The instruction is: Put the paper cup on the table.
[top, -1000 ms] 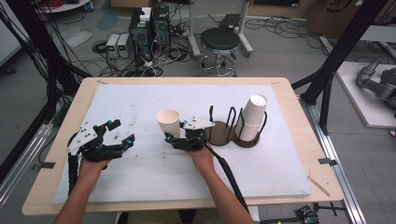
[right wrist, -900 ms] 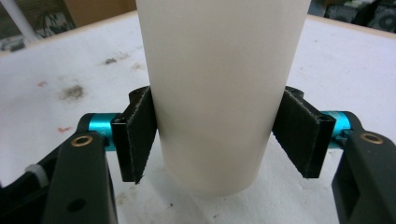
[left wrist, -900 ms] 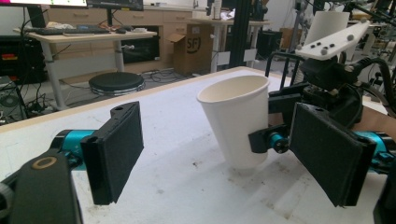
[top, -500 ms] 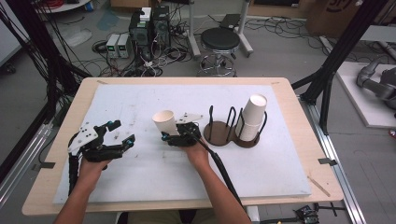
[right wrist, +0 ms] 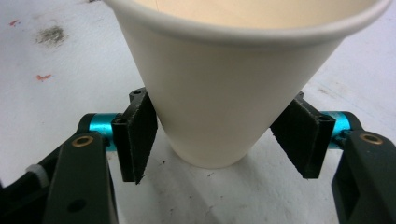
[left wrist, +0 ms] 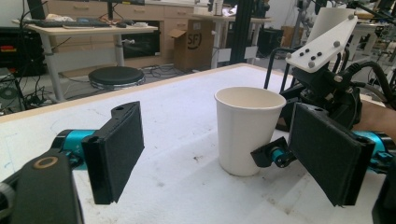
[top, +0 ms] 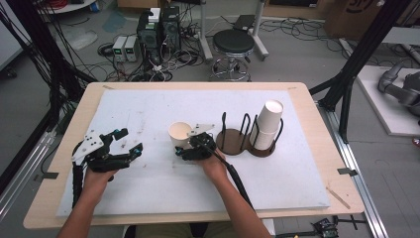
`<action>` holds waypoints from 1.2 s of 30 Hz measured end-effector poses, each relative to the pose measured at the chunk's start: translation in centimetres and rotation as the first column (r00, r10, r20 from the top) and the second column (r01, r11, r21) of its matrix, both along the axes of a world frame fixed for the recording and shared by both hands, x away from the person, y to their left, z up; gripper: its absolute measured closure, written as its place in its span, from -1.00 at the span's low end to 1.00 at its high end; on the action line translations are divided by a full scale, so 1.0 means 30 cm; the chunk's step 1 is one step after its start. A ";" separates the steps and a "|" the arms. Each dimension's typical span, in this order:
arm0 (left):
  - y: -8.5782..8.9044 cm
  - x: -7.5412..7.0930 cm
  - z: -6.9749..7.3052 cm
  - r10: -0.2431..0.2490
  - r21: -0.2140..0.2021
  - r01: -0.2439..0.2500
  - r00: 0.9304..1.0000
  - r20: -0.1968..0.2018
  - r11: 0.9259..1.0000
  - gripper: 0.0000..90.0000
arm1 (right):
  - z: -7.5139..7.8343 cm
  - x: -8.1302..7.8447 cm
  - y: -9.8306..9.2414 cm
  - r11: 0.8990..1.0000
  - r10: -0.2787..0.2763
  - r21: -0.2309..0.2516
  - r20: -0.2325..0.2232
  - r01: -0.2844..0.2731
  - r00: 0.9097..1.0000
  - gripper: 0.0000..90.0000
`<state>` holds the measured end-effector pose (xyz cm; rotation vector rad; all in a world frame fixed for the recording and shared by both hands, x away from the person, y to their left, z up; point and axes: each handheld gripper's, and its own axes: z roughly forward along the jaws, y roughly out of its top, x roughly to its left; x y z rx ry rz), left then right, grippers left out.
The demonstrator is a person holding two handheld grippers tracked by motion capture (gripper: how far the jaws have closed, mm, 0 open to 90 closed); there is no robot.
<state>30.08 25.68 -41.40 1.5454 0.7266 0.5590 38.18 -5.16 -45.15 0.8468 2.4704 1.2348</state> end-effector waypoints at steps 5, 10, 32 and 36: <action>-0.001 0.000 -0.001 0.000 -0.004 0.000 1.000 -0.006 1.000 -0.59 | 0.000 -0.001 -0.009 1.000 0.015 0.020 -0.019 -0.015 1.000 -0.36; -0.003 0.003 -0.005 -0.007 -0.004 0.007 1.000 -0.017 1.000 -0.59 | 0.000 -0.006 -0.026 1.000 0.022 0.011 -0.046 -0.022 0.999 -0.55; -0.026 0.009 -0.002 -0.025 -0.061 0.023 0.999 -0.031 0.998 -0.62 | 0.182 -0.212 -0.332 0.970 0.125 0.190 0.147 -0.152 0.981 -0.54; -0.036 0.008 -0.002 -0.029 -0.060 0.027 0.999 -0.032 0.998 -0.64 | 0.213 -0.240 -0.401 0.974 0.085 0.192 0.183 -0.120 0.979 -0.54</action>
